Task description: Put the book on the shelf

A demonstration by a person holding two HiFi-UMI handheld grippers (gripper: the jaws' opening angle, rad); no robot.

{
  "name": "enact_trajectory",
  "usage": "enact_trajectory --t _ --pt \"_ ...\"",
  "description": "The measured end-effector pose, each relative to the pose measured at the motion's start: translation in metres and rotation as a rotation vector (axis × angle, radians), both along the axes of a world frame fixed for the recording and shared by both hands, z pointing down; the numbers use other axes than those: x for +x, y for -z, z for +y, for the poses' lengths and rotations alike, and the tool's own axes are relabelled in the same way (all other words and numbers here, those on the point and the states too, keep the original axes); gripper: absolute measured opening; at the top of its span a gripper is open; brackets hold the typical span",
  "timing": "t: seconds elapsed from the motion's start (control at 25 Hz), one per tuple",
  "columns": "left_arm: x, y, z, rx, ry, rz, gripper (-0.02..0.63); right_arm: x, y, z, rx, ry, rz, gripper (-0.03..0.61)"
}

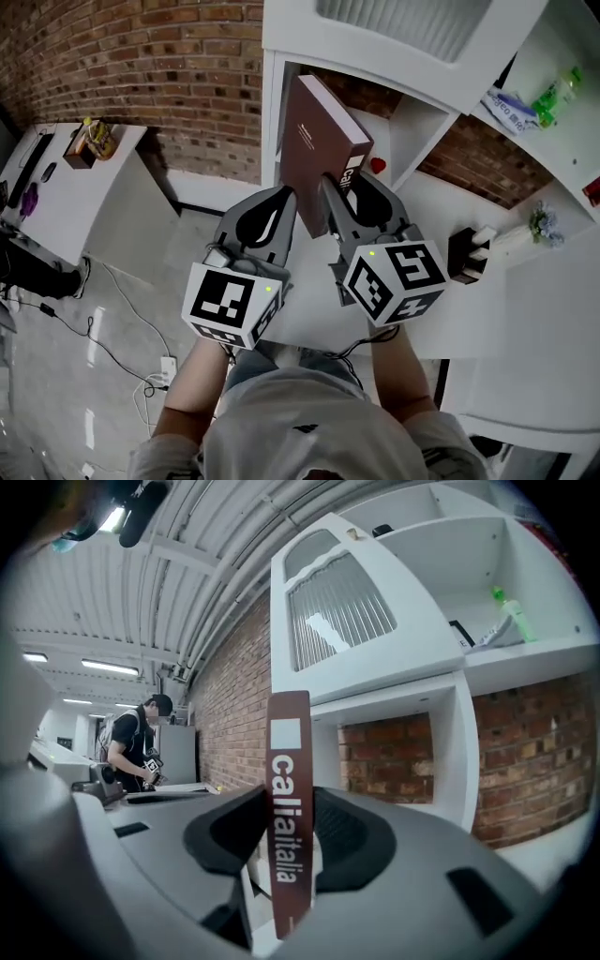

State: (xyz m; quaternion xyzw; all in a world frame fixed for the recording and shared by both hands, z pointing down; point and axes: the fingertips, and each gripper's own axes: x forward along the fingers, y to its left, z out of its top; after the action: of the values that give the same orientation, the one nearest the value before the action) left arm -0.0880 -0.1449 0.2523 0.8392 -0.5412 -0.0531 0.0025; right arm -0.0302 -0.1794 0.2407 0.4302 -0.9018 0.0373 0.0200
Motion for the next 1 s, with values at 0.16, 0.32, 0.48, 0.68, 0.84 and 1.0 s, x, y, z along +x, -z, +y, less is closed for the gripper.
enact_trajectory --t 0.16,0.32,0.48,0.68,0.84,1.0 --pt "-0.009 -0.001 -0.009 -0.001 -0.056 0.001 0.011 -0.006 0.011 -0.002 0.024 -0.053 -0.018 0.15" --pt "-0.013 0.001 -0.015 0.009 -0.099 0.001 0.011 -0.008 0.021 -0.004 0.05 -0.094 -0.036 0.15" --pt "-0.013 0.006 -0.021 0.024 -0.144 -0.005 0.011 -0.008 0.027 -0.005 0.081 -0.142 -0.017 0.15" --pt "-0.013 0.011 -0.027 0.038 -0.183 -0.005 0.011 -0.01 0.032 -0.008 0.139 -0.196 -0.013 0.15" --pt "-0.015 0.011 -0.029 0.042 -0.208 -0.009 0.012 -0.012 0.034 -0.009 0.173 -0.23 -0.042 0.15" --pt "-0.023 0.009 -0.034 0.037 -0.211 -0.008 0.011 -0.015 0.027 -0.011 0.159 -0.244 -0.027 0.15"
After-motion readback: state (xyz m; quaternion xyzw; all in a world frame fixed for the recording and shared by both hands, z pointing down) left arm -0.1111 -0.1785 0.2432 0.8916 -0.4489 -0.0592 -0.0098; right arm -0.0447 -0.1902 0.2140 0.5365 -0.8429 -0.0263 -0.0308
